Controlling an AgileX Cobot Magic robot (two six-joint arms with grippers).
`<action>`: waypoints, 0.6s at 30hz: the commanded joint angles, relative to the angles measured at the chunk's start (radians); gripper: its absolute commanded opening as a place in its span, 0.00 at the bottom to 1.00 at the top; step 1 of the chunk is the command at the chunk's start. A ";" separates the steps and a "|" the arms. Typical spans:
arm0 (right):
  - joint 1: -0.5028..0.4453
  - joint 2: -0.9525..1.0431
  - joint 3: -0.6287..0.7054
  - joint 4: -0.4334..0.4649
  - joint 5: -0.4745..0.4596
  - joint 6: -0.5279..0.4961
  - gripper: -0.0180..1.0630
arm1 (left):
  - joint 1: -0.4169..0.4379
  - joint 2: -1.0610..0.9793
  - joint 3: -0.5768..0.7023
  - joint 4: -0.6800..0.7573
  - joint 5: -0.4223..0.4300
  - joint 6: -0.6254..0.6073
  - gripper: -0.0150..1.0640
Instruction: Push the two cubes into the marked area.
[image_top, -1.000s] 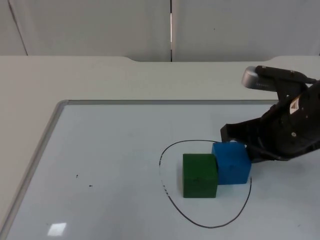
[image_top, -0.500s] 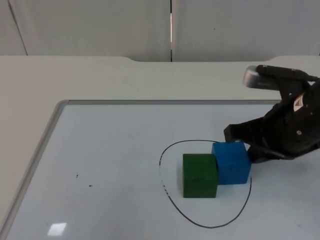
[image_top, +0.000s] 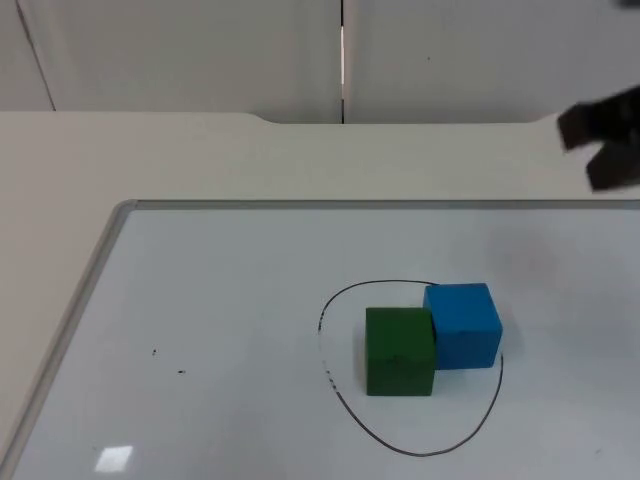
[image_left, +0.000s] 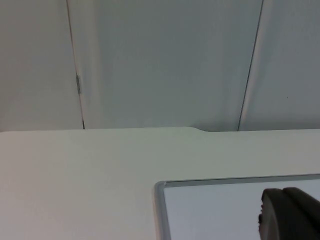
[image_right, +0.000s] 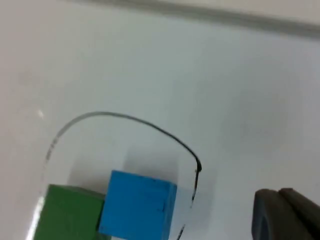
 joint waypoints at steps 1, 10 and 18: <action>-0.005 -0.087 -0.003 -0.016 0.029 -0.007 0.02 | 0.003 -0.006 0.001 -0.012 0.000 0.000 0.01; -0.005 -0.360 -0.003 -0.020 0.121 -0.114 0.02 | 0.003 -0.006 0.001 -0.011 0.001 0.000 0.01; -0.005 -0.604 -0.003 -0.020 0.243 -0.151 0.02 | 0.003 -0.006 0.001 -0.009 0.001 0.000 0.01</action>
